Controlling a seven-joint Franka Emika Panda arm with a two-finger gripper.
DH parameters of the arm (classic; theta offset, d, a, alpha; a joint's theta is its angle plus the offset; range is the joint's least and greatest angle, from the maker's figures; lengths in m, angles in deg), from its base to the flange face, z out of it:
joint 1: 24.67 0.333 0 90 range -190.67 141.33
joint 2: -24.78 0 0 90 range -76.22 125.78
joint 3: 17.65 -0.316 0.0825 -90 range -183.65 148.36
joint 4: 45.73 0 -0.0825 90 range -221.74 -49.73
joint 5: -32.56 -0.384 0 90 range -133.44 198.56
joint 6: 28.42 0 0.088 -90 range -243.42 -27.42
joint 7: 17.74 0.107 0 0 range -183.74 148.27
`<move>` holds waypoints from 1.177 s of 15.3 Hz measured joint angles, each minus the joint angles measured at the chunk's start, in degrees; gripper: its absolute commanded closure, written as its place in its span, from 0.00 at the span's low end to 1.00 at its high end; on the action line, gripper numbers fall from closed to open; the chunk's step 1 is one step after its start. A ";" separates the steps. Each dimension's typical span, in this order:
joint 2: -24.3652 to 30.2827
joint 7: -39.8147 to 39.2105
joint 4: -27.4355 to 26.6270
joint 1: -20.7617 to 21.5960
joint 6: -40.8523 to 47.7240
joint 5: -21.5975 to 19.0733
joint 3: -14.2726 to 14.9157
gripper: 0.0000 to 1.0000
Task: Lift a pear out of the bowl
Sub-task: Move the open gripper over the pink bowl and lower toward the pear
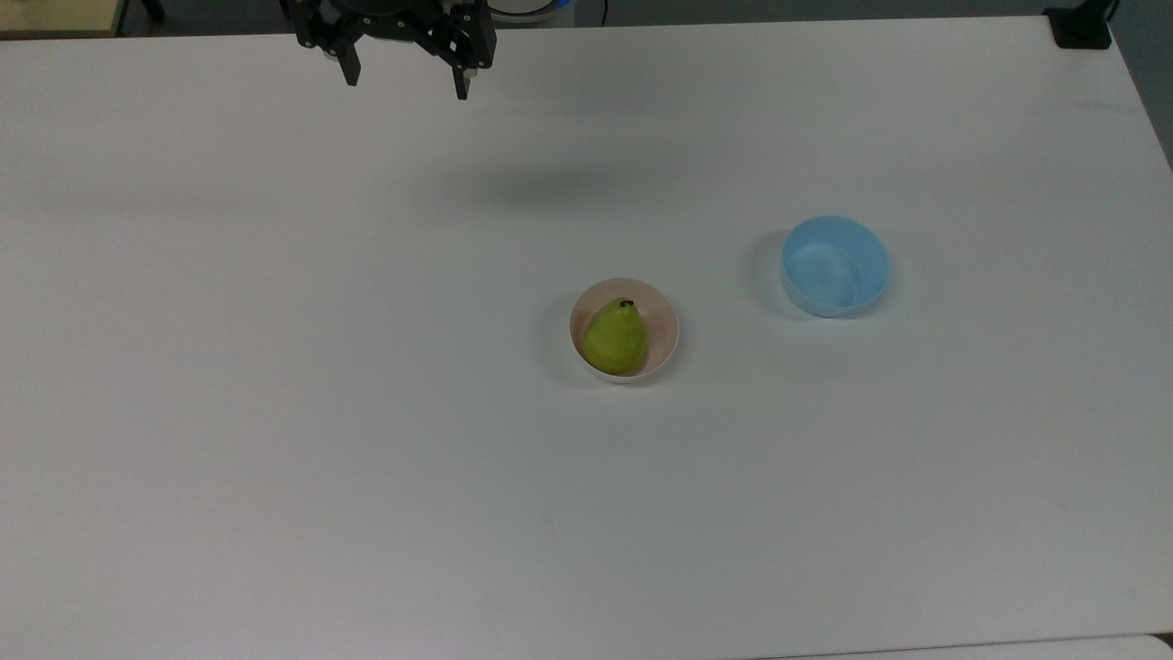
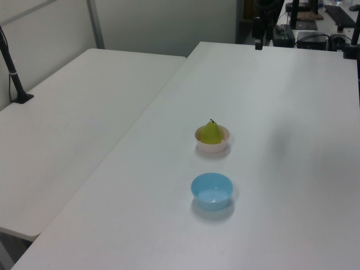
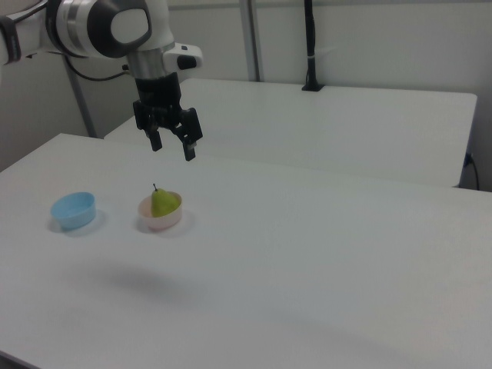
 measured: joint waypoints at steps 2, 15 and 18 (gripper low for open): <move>0.00 0.00 0.00 -0.03 0.00 0.00 0.08 0.00; -6.43 0.06 2.67 6.97 -5.46 -2.35 0.23 0.00; -11.76 0.17 3.65 11.03 -10.61 -2.55 0.23 0.00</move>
